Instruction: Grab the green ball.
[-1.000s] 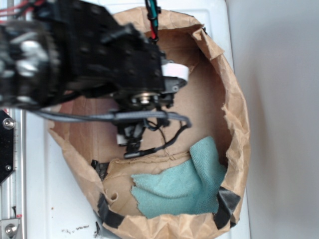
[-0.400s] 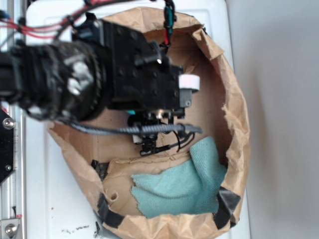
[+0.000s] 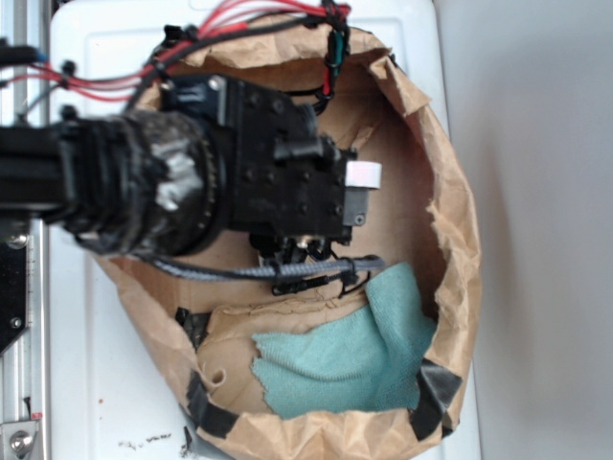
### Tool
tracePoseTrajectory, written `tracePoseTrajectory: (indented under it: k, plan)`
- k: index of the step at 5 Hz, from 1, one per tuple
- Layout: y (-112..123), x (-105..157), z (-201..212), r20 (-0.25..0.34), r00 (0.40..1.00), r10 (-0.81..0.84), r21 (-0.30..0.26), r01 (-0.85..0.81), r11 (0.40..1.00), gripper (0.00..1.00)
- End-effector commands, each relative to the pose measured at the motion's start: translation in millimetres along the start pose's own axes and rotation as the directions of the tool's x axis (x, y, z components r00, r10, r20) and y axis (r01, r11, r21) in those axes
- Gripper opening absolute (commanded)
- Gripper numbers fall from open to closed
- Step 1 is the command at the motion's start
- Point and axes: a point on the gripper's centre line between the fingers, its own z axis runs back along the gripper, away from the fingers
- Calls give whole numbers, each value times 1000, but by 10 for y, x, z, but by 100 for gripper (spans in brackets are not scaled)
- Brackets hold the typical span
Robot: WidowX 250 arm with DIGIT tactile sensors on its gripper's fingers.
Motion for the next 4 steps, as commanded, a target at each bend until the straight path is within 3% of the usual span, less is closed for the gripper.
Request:
tracePoseTrajectory:
  k: [1, 4]
  plan:
    - [-33, 119, -85, 26, 999, 48, 36, -49, 998, 0]
    - [46, 107, 321, 11, 1000, 24, -37, -23, 999, 0]
